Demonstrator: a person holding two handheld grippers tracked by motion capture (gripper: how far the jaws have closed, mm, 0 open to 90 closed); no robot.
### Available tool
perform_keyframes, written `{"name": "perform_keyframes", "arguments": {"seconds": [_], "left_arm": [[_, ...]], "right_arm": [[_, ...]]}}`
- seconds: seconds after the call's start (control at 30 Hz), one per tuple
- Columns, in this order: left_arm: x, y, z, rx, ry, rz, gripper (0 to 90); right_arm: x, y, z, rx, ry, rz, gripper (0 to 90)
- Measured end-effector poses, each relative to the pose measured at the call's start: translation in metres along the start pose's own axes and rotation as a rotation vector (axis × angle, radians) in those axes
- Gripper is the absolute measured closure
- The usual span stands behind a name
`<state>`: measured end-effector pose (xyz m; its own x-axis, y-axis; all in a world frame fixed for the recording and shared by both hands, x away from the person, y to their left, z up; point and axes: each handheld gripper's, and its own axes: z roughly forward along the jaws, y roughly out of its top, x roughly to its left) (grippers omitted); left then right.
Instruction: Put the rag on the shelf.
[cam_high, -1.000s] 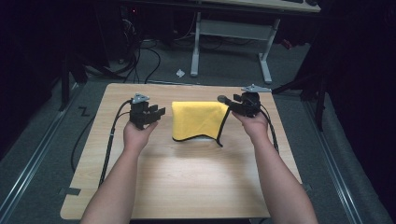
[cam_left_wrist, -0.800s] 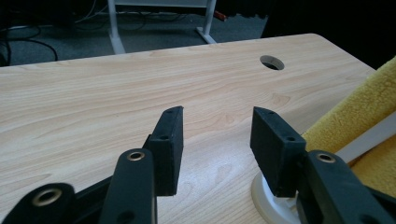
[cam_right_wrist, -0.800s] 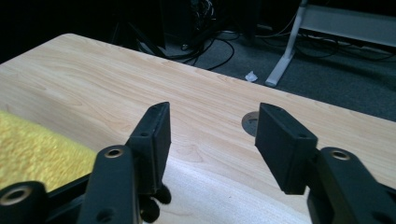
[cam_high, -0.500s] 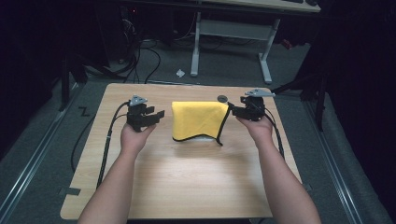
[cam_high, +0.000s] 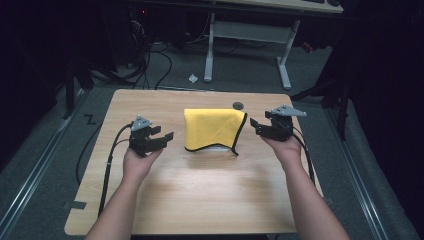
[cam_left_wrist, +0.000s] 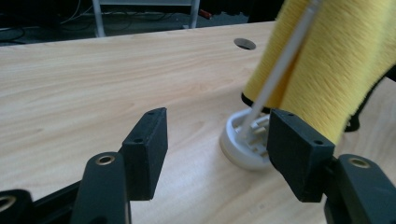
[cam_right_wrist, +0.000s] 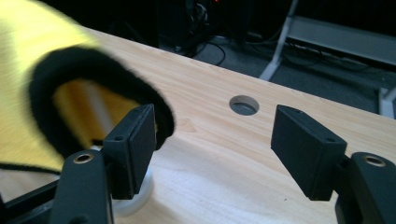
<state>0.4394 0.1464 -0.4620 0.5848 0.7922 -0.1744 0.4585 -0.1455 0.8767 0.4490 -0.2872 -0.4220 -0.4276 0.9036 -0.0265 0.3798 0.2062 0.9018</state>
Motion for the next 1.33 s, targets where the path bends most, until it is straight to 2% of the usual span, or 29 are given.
{"name": "perform_keyframes", "arguments": {"seconds": [0.07, 0.17, 0.2, 0.23, 0.3, 0.37, 0.4, 0.47, 0.53, 0.63, 0.67, 0.7, 0.73, 0.77, 0.8, 0.83, 0.87, 0.9, 0.93, 1.0, 1.07, 1.17, 1.33], "left_arm": [[-0.002, -0.004, -0.003, -0.005, -0.007, 0.002, 38.2], [-0.01, -0.021, -0.016, -0.001, -0.021, 0.012, 37.1], [-0.01, -0.021, -0.016, -0.001, -0.021, 0.012, 37.1], [-0.014, -0.03, -0.022, -0.007, -0.044, -0.009, 37.1], [-0.019, -0.04, -0.027, 0.008, -0.05, -0.001, 37.0], [-0.024, -0.05, -0.031, 0.018, -0.058, 0.009, 37.0], [-0.024, -0.05, -0.031, 0.018, -0.058, 0.009, 36.9], [-0.029, -0.061, -0.036, 0.028, -0.072, 0.005, 37.0], [-0.037, -0.077, -0.042, 0.052, -0.09, 0.008, 37.0], [-0.042, -0.087, -0.045, 0.074, -0.098, 0.009, 37.0], [-0.045, -0.094, -0.046, 0.09, -0.104, 0.015, 37.0], [-0.05, -0.101, -0.047, 0.114, -0.109, 0.022, 36.9], [-0.05, -0.101, -0.047, 0.114, -0.109, 0.022, 36.9], [-0.053, -0.106, -0.048, 0.121, -0.117, 0.02, 36.9], [-0.061, -0.118, -0.051, 0.145, -0.128, 0.023, 36.7], [-0.061, -0.118, -0.051, 0.145, -0.128, 0.023, 37.0], [-0.072, -0.125, -0.051, 0.186, -0.141, 0.038, 37.1], [-0.072, -0.125, -0.051, 0.186, -0.141, 0.038, 36.4], [-0.078, -0.125, -0.052, 0.202, -0.151, 0.061, 35.8], [-0.086, -0.122, -0.055, 0.185, -0.154, 0.105, 35.9], [-0.087, -0.12, -0.054, 0.179, -0.158, 0.122, 35.6], [-0.084, -0.119, -0.052, 0.184, -0.153, 0.131, 35.5], [-0.079, -0.12, -0.051, 0.186, -0.152, 0.103, 35.6]], "right_arm": [[0.005, -0.004, -0.007, 0.022, -0.003, -0.015, 31.9], [0.014, -0.015, -0.018, 0.007, 0.0, -0.04, 33.0], [0.017, -0.018, -0.022, 0.004, 0.003, -0.045, 32.9], [0.02, -0.021, -0.026, 0.012, 0.013, -0.048, 32.5], [0.027, -0.027, -0.032, 0.023, 0.018, -0.058, 32.7], [0.036, -0.037, -0.041, -0.01, 0.02, -0.067, 34.5], [0.04, -0.041, -0.044, -0.009, 0.024, -0.068, 35.0], [0.048, -0.052, -0.049, 0.002, 0.047, -0.069, 35.1], [0.057, -0.063, -0.053, 0.012, 0.068, -0.083, 35.2], [0.071, -0.079, -0.057, 0.024, 0.094, -0.073, 35.3], [0.071, -0.079, -0.057, 0.024, 0.094, -0.073, 35.3], [0.08, -0.091, -0.058, 0.052, 0.091, -0.081, 35.0], [0.08, -0.091, -0.058, 0.052, 0.091, -0.081, 35.0], [0.083, -0.094, -0.057, 0.061, 0.087, -0.074, 34.7], [0.089, -0.105, -0.057, 0.086, 0.083, -0.065, 33.6], [0.089, -0.105, -0.057, 0.086, 0.083, -0.065, 33.6], [0.093, -0.117, -0.057, 0.118, 0.072, -0.062, 32.0], [0.093, -0.117, -0.057, 0.118, 0.072, -0.062, 32.0], [0.094, -0.127, -0.059, 0.156, 0.068, -0.048, 29.2], [0.095, -0.134, -0.062, 0.175, 0.063, -0.038, 28.9], [0.096, -0.139, -0.064, 0.173, 0.055, -0.053, 28.6], [0.097, -0.139, -0.062, 0.174, 0.057, -0.071, 27.5], [0.1, -0.139, -0.059, 0.171, 0.055, -0.084, 27.2]]}}
